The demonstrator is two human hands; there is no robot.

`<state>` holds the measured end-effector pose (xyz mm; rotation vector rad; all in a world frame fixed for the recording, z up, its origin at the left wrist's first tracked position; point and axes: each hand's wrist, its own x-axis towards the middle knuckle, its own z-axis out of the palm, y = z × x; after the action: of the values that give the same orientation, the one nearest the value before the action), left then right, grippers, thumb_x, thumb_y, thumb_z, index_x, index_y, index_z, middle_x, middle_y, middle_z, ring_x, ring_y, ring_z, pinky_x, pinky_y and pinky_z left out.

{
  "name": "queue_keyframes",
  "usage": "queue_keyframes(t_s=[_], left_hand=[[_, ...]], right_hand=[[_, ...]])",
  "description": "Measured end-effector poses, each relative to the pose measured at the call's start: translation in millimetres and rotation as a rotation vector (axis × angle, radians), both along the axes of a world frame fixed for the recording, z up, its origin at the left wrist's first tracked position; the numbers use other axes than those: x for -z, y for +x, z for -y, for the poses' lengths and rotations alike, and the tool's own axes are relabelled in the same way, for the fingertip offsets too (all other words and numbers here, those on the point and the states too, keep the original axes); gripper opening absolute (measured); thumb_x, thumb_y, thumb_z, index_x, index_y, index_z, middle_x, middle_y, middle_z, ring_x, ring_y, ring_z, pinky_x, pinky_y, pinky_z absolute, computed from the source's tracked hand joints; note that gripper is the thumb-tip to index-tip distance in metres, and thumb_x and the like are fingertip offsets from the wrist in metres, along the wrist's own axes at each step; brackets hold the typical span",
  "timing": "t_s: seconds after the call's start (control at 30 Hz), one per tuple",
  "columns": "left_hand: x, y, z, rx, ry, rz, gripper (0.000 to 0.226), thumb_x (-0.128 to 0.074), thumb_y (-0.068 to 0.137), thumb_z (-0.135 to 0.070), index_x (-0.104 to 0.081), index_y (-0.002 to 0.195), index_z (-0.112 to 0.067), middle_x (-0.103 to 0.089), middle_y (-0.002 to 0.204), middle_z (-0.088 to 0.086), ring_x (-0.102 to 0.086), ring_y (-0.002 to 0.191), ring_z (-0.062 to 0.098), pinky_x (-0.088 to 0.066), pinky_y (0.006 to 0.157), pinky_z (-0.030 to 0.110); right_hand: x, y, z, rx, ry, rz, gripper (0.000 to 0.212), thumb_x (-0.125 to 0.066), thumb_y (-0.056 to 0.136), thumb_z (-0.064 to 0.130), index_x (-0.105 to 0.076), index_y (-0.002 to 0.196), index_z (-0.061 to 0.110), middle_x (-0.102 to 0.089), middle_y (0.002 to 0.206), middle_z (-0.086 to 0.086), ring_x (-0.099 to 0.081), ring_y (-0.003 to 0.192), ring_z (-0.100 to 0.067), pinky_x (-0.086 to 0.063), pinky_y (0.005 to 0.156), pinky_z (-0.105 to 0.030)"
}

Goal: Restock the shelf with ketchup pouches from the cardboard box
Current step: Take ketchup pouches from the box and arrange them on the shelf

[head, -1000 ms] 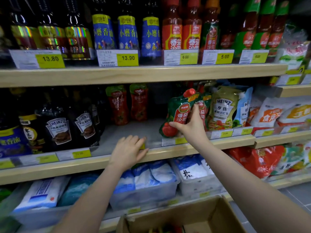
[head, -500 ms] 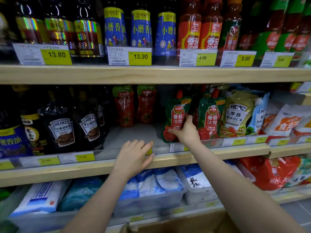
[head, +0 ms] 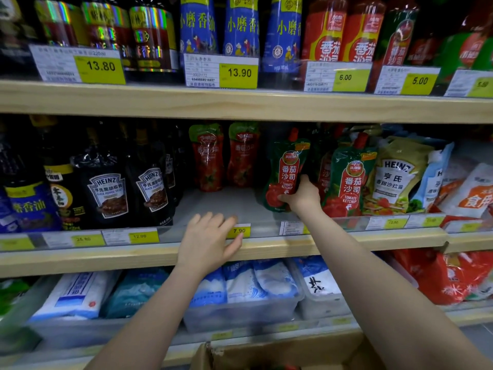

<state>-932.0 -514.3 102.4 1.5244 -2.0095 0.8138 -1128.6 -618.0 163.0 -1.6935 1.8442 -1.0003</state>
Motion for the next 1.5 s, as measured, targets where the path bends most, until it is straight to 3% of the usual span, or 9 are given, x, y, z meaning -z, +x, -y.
queue_keyframes(t_s=[0.2,0.37,0.8,1.0,1.07,1.13,1.23,1.37,1.5], left_hand=[[0,-2,-2,-0.007,0.006,-0.016,0.036,-0.044,0.085,-0.045,-0.066,0.096,-0.019,-0.058,0.07,0.0,-0.055,0.066,0.023,-0.039,0.06,0.033],[2,-2,0,-0.019,0.013,-0.013,0.036,-0.043,0.085,-0.046,-0.065,0.097,-0.02,-0.057,0.07,0.0,-0.055,0.067,0.024,-0.039,0.06,0.033],[7,0,1,-0.019,-0.008,-0.003,0.034,-0.045,0.084,-0.046,-0.064,0.096,-0.02,-0.057,0.069,0.0,-0.054,0.066,0.023,-0.038,0.06,0.034],[5,-4,-4,-0.047,0.021,-0.002,0.038,-0.041,0.085,-0.044,-0.065,0.098,-0.017,-0.058,0.073,0.003,-0.055,0.068,0.027,-0.038,0.062,0.036],[10,-10,-8,-0.081,0.02,-0.06,0.042,-0.038,0.087,-0.042,-0.062,0.108,-0.015,-0.06,0.083,0.005,-0.056,0.077,0.028,-0.038,0.072,0.039],[21,-20,-14,-0.064,0.018,-0.161,0.046,-0.04,0.088,-0.038,-0.055,0.122,-0.011,-0.061,0.105,0.01,-0.055,0.099,0.029,-0.03,0.097,0.044],[50,-45,-36,0.103,0.044,-0.257,0.053,-0.047,0.086,-0.032,-0.045,0.132,-0.006,-0.047,0.135,0.017,-0.035,0.128,0.03,-0.015,0.113,0.049],[110,-77,-77,0.39,0.304,-0.226,0.052,-0.059,0.082,-0.024,-0.049,0.13,-0.006,-0.054,0.131,0.013,-0.05,0.121,0.029,-0.04,0.103,0.044],[164,-94,-99,0.378,0.545,-0.146,0.056,-0.07,0.075,-0.03,-0.054,0.126,-0.014,-0.062,0.12,0.002,-0.062,0.107,0.02,-0.051,0.085,0.031]], right_hand=[[6,1,-2,0.089,-0.076,-0.219,0.06,-0.072,0.076,0.033,-0.045,0.126,0.012,-0.041,0.13,-0.015,-0.041,0.118,-0.036,-0.044,0.087,-0.046],[7,5,3,0.033,-0.089,-0.115,0.058,-0.074,0.076,0.026,-0.047,0.125,0.01,-0.041,0.13,-0.015,-0.053,0.109,-0.037,-0.045,0.091,-0.044],[8,9,17,0.055,-0.069,-0.12,0.061,-0.072,0.078,0.022,-0.041,0.127,0.002,-0.041,0.133,-0.021,-0.051,0.112,-0.04,-0.044,0.091,-0.043],[5,-10,-36,-0.178,-0.274,-0.125,0.065,-0.071,0.078,0.02,-0.04,0.134,0.008,-0.047,0.126,-0.017,-0.05,0.112,-0.031,-0.04,0.092,-0.033],[13,-24,-63,-0.264,-0.291,-0.15,0.059,-0.067,0.081,0.021,-0.042,0.133,0.01,-0.046,0.127,-0.013,-0.051,0.111,-0.025,-0.038,0.094,-0.027],[27,-42,-90,-0.349,-0.33,-0.208,0.051,-0.064,0.085,0.02,-0.045,0.131,0.01,-0.047,0.127,-0.01,-0.049,0.113,-0.02,-0.032,0.093,-0.015],[54,-68,-126,-0.411,-0.353,-0.292,0.042,-0.063,0.085,0.018,-0.05,0.125,0.01,-0.049,0.123,-0.008,-0.048,0.112,-0.017,-0.028,0.09,-0.009],[104,-101,-161,-0.414,-0.221,-0.301,0.042,-0.066,0.082,0.012,-0.053,0.122,0.006,-0.052,0.12,-0.011,-0.052,0.111,-0.023,-0.03,0.09,-0.011],[171,-130,-192,-0.391,-0.036,-0.285,0.042,-0.064,0.084,0.022,-0.052,0.124,0.015,-0.052,0.12,-0.003,-0.053,0.11,-0.016,-0.037,0.09,-0.017]])
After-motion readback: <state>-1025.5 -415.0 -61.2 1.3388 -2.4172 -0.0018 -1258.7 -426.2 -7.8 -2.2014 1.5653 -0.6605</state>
